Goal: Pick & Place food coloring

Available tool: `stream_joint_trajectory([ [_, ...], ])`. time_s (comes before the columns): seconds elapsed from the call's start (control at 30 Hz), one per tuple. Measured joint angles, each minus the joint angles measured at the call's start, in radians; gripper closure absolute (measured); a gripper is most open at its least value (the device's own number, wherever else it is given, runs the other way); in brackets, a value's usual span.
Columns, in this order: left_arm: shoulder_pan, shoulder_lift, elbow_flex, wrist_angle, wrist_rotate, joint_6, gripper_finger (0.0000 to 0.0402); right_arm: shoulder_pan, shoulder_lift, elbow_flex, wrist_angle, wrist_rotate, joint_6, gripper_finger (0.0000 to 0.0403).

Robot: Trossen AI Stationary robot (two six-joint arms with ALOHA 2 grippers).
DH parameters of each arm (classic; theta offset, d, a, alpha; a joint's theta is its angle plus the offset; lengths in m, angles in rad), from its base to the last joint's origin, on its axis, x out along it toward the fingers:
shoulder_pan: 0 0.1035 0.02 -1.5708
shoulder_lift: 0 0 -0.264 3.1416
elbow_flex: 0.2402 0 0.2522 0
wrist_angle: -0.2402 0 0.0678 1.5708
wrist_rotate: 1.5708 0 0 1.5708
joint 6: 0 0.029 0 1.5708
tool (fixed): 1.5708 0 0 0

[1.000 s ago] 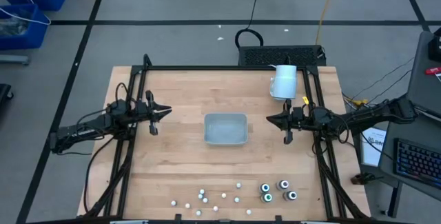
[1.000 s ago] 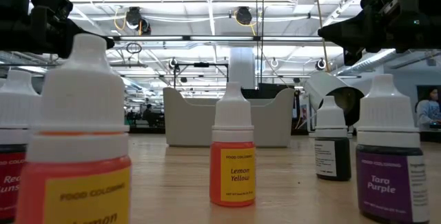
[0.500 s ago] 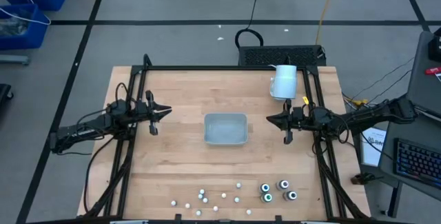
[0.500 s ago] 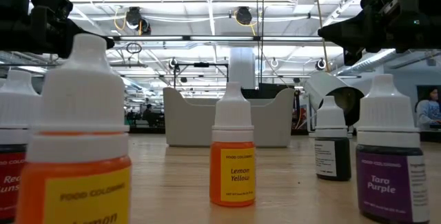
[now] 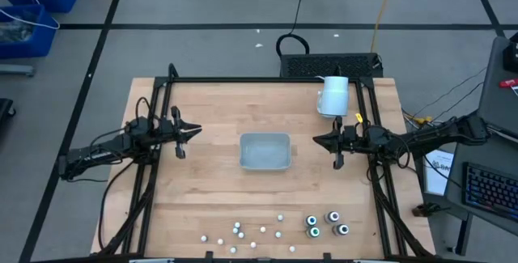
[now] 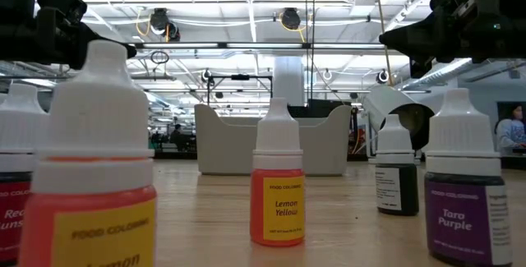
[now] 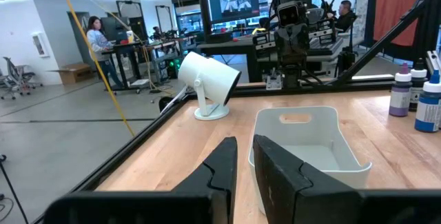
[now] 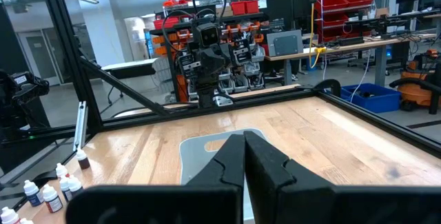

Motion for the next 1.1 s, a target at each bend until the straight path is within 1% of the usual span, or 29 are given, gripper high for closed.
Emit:
stream_joint_trajectory([
  [0.5, 0.0, 0.0, 0.0, 0.001, 0.0, -0.002, 0.0344, 0.0, 0.0, 0.0, 0.003, 0.0, 0.006, 0.0403],
  [0.7, 0.0, 0.0, 0.0, 0.002, 0.0, -0.065, 0.0344, 0.0, 0.0, 0.0, 0.033, -0.001, 0.015, 0.0403],
  [0.83, 0.0, 0.0, 0.0, 0.013, 0.001, -0.08, 0.0344, 0.0, 0.0, 0.0, 0.031, 0.0, 0.015, 0.0403],
  [0.9, 0.0, 0.0, 0.0, 0.017, 0.006, -0.12, 0.0344, 0.0, 0.0, 0.0, 0.031, 0.0, 0.014, 0.0403],
  [1.0, -0.001, 0.0, 0.0, 0.022, 0.025, -0.207, 0.0344, 0.0, 0.0, 0.0, 0.032, 0.0, -0.013, 0.0403],
  [1.1, -0.001, 0.0, 0.0, 0.021, 0.018, -0.229, 0.0344, 0.0, -0.001, 0.007, 0.069, 0.026, -0.136, 0.0403],
])
